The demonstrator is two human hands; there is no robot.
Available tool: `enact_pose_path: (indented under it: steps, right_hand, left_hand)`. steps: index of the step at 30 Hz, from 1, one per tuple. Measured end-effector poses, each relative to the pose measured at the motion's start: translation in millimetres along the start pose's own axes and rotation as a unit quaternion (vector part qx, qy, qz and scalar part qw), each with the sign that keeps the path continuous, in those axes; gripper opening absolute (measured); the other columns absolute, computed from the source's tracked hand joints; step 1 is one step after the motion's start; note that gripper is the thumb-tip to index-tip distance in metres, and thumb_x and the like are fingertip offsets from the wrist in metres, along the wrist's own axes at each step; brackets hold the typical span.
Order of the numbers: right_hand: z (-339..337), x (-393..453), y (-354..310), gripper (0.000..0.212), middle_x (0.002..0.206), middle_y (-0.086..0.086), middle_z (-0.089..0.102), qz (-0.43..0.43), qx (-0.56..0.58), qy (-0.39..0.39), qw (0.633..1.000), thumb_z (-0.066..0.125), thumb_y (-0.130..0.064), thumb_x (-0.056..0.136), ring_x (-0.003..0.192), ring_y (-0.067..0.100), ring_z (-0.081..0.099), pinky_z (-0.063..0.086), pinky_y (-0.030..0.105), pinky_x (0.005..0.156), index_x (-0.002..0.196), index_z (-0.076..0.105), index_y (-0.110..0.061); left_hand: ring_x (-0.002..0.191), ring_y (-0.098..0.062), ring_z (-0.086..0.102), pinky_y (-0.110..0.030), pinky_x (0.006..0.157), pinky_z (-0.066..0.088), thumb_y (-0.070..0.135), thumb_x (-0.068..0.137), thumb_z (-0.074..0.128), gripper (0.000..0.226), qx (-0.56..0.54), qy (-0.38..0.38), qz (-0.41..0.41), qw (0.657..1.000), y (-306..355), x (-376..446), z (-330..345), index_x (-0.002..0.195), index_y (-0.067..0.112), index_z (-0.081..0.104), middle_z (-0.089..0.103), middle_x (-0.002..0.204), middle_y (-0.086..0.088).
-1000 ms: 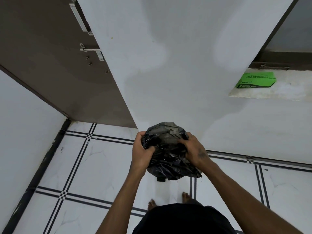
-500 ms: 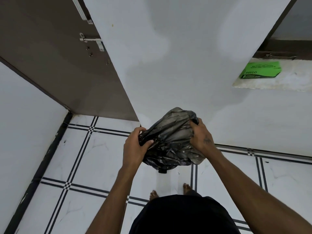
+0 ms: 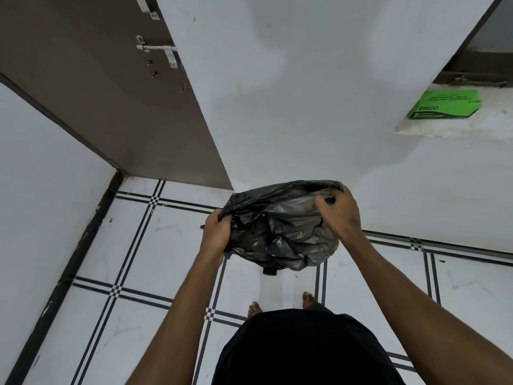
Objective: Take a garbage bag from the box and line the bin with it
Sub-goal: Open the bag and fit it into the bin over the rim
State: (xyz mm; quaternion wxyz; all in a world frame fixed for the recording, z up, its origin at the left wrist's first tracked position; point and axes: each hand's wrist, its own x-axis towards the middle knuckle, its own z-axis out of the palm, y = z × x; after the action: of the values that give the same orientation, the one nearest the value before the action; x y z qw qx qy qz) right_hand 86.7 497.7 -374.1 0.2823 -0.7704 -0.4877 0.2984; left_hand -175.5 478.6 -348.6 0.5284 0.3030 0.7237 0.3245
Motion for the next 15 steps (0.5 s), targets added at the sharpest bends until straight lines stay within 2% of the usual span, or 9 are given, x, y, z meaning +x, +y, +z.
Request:
enact_pose_path:
  steps: [2, 4, 7, 8, 10, 12, 14, 15]
  right_hand:
    - [1.4, -1.4, 0.1, 0.04, 0.13, -0.008, 0.054, -0.011, 0.015, -0.004, 1.0, 0.062, -0.043, 0.084, 0.103, 0.013, 0.058, 0.048, 0.029, 0.093, 0.116, 0.068, -0.019]
    - [3.1, -2.9, -0.6, 0.044, 0.137, -0.005, 0.046, -0.041, 0.022, -0.001, 0.999, 0.067, -0.037, 0.084, 0.101, 0.012, 0.056, 0.048, 0.029, 0.094, 0.123, 0.064, -0.017]
    - [8.3, -4.9, -4.3, 0.052, 0.141, 0.003, 0.037, -0.087, 0.029, -0.018, 0.996, 0.072, -0.027, 0.08, 0.121, 0.018, 0.05, 0.046, 0.033, 0.104, 0.128, 0.054, -0.015]
    - [8.2, -6.3, -8.6, 0.052, 0.137, 0.004, 0.038, -0.086, 0.04, -0.034, 0.995, 0.072, -0.024, 0.08, 0.118, 0.018, 0.05, 0.046, 0.032, 0.102, 0.127, 0.052, -0.016]
    - [6.0, -10.0, -19.9, 0.045, 0.122, 0.003, 0.045, -0.098, 0.066, -0.078, 0.99, 0.068, -0.022, 0.081, 0.103, 0.015, 0.053, 0.047, 0.026, 0.088, 0.121, 0.049, -0.021]
    - [3.1, -13.7, -29.7, 0.045, 0.113, -0.001, 0.056, -0.126, 0.099, -0.141, 0.977, 0.065, -0.023, 0.083, 0.096, 0.01, 0.057, 0.046, 0.019, 0.077, 0.124, 0.045, -0.028]
    - [2.2, -13.9, -34.7, 0.049, 0.109, -0.007, 0.064, -0.136, 0.103, -0.185, 0.968, 0.066, -0.026, 0.083, 0.095, 0.007, 0.062, 0.05, 0.019, 0.078, 0.127, 0.044, -0.029]
    - [3.8, -11.4, -33.4, 0.045, 0.105, -0.006, 0.067, -0.142, 0.076, -0.185, 0.969, 0.067, -0.023, 0.083, 0.092, 0.01, 0.064, 0.051, 0.024, 0.076, 0.123, 0.046, -0.028]
  left_hand:
    - [0.09, -0.027, 0.068, -0.043, 0.079, 0.057, 0.021, 0.094, 0.056, 0.021, -0.074, -0.011, -0.011, 0.997, 5.3, -2.8, 4.4, 0.107, 0.008, 0.065, 0.073, 0.1, -0.012]
    - [0.096, -0.028, 0.071, -0.044, 0.088, 0.057, 0.023, 0.092, 0.059, 0.023, -0.118, -0.02, -0.013, 0.993, 10.2, -4.5, 11.0, 0.109, 0.009, 0.065, 0.074, 0.103, -0.013]
    - [0.098, -0.028, 0.071, -0.045, 0.087, 0.058, 0.032, 0.088, 0.066, 0.028, -0.129, -0.031, -0.016, 0.991, 18.4, -7.3, 22.4, 0.107, 0.012, 0.064, 0.074, 0.104, -0.012]
    - [0.097, -0.026, 0.071, -0.043, 0.086, 0.059, 0.034, 0.087, 0.068, 0.03, -0.126, -0.032, -0.012, 0.991, 21.4, -8.2, 25.4, 0.107, 0.012, 0.064, 0.074, 0.104, -0.01]
    - [0.097, -0.021, 0.071, -0.039, 0.087, 0.059, 0.038, 0.086, 0.071, 0.03, -0.104, -0.035, 0.015, 0.994, 25.1, -8.0, 29.0, 0.104, 0.016, 0.063, 0.073, 0.104, -0.006]
    - [0.097, -0.015, 0.07, -0.033, 0.086, 0.058, 0.038, 0.083, 0.076, 0.029, -0.088, -0.044, 0.051, 0.994, 26.4, -8.4, 30.2, 0.103, 0.02, 0.064, 0.073, 0.104, 0.0]
    - [0.096, -0.011, 0.07, -0.026, 0.082, 0.057, 0.027, 0.082, 0.079, 0.029, -0.076, -0.054, 0.078, 0.993, 25.4, -7.3, 29.7, 0.106, 0.021, 0.063, 0.072, 0.103, 0.003]
    - [0.096, -0.011, 0.07, -0.026, 0.082, 0.057, 0.021, 0.082, 0.079, 0.03, -0.063, -0.053, 0.088, 0.993, 23.7, -4.7, 28.9, 0.107, 0.02, 0.063, 0.072, 0.102, 0.003]
